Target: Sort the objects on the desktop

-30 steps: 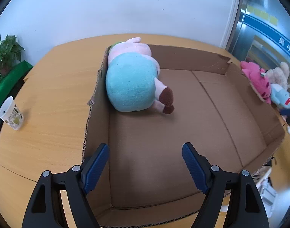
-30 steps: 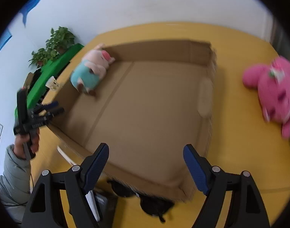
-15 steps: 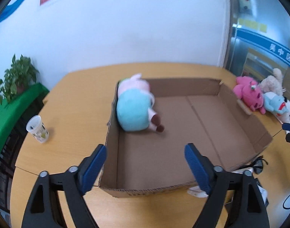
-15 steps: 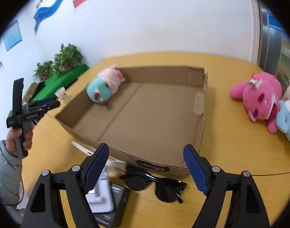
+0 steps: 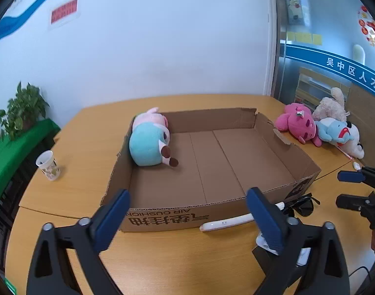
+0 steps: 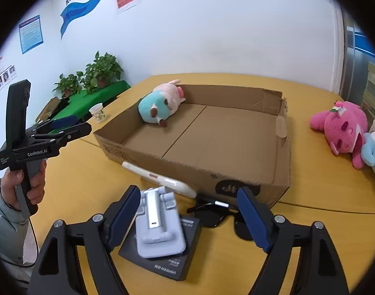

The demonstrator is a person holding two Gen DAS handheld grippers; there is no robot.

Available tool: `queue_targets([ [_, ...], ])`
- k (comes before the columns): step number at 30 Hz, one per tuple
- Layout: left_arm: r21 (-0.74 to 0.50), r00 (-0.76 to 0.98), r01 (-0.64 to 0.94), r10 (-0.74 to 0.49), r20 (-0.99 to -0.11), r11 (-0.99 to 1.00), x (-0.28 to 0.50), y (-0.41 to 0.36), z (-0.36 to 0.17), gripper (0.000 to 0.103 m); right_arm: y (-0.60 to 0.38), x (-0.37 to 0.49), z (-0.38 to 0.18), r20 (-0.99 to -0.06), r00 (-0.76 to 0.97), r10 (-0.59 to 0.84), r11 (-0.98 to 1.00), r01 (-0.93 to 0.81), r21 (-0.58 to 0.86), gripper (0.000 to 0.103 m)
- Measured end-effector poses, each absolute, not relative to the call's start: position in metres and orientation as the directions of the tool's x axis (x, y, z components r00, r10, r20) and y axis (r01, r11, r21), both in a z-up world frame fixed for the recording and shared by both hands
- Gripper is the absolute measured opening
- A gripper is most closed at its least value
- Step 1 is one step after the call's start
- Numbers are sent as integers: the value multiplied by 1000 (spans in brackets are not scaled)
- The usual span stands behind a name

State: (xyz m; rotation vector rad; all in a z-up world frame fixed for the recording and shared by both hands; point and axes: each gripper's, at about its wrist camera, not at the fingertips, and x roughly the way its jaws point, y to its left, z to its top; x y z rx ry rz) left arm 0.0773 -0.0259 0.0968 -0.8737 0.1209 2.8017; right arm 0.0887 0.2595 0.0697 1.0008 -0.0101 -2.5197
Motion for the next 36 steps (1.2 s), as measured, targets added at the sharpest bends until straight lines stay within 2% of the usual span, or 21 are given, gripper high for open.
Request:
queue_targets([
  [7,-60,-711,-333,292,-640,-941,100,-7,65,100,228,97,25,-733,-509,-451,-861,463,208,81],
  [12,-141,-648,-333,335,-684,-932,97,-5,44,100,200,94,7,-766,-511,-391,-871,475,127,79],
  [14,-154,-640,-323,335,-691,-934,95,-7,39,100,198,90,-1,-781,-511,-358,-883,458,105,69],
  [16,-169,-630,-311,336,-700,-935,94,-9,34,100,197,91,-4,-779,-516,-356,-888,448,109,67],
  [18,-189,-615,-303,343,-710,-934,90,-12,29,100,196,93,-4,-777,-501,-382,-879,457,137,65],
  [20,-215,-601,-292,354,-717,-932,88,-16,24,100,194,96,-2,-757,-468,-456,-852,476,219,58],
  [22,-240,-590,-287,368,-718,-927,85,-20,20,100,190,101,-1,-733,-449,-512,-825,493,275,57],
  [28,-297,-541,-267,397,-741,-917,81,-29,7,100,168,99,-5,-742,-445,-501,-832,485,270,59],
  [36,-301,-524,-213,369,-768,-930,91,-60,-7,100,126,103,-18,-746,-328,-579,-760,550,348,59],
])
